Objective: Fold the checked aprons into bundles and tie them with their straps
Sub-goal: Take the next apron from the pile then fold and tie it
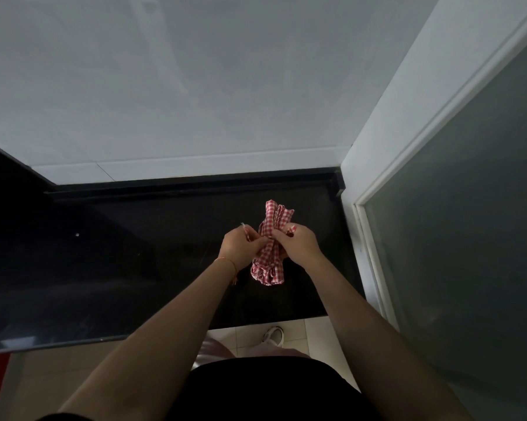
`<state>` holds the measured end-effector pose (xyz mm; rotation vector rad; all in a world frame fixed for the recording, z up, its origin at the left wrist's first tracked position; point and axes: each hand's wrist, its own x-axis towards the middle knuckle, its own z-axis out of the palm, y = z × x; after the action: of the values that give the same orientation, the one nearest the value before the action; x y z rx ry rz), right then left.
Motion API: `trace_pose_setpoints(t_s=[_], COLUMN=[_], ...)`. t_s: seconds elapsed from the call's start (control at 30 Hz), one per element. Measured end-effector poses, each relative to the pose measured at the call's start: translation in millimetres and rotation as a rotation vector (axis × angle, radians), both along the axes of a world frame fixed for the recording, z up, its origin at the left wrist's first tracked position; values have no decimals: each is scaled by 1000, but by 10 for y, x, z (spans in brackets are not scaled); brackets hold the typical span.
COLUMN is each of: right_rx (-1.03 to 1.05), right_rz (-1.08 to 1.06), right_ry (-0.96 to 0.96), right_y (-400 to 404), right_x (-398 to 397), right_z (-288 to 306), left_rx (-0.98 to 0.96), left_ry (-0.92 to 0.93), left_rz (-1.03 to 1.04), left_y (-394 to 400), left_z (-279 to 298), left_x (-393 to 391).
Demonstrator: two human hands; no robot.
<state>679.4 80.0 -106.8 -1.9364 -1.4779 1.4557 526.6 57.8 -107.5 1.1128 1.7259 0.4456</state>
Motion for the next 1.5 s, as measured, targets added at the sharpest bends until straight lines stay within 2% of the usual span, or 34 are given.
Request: trace_pose_setpoints(t_s=[0.07, 0.13, 0.33, 0.43, 0.5, 0.63, 0.7, 0.77, 0.83, 0.9, 0.97, 1.07, 1.2, 1.37, 1.5], right_rx=[11, 49, 62, 40, 46, 104, 111, 112, 114, 114, 107, 112, 107, 62, 123], right_rz=[-4, -20, -233, -164, -68, 91, 110, 117, 111, 99, 90, 99, 110, 180, 312], right_ry=[11, 19, 97, 83, 58, -74, -78, -51, -38, -51, -56, -48, -17, 13, -79], right_y=[0, -13, -67, -20, 27, 79, 79, 74, 68, 73, 81, 82, 67, 64, 76], right_x=[-10, -38, -31, 7, 44, 88, 75, 51, 36, 44, 60, 60, 25, 68, 78], right_z=[8, 5, -64, -54, -8, 32, 41, 52, 57, 57, 61, 64, 85, 98, 146], left_rx=[-28, -34, -156, -162, -101, 214, 193, 0, -223, -305, -259, -108, 70, 98, 113], left_ry=[62, 56, -263, -365, -335, -64, 42, 88, 61, 103, 105, -42, -186, -206, -212], left_rz=[-151, -210, 186, 225, 207, 297, 80, -164, -274, -343, -298, -143, -112, -42, 116], left_y=[3, 14, -29, -75, -59, 109, 215, 275, 269, 242, 225, 196, 111, 64, 81], left_z=[60, 95, -22, 12, 31, 129, 193, 181, 163, 148, 170, 243, 273, 195, 151], left_x=[25, 40, 36, -47, -191, -389, -317, -205, -125, -94, -78, -68, -30, 12, 63])
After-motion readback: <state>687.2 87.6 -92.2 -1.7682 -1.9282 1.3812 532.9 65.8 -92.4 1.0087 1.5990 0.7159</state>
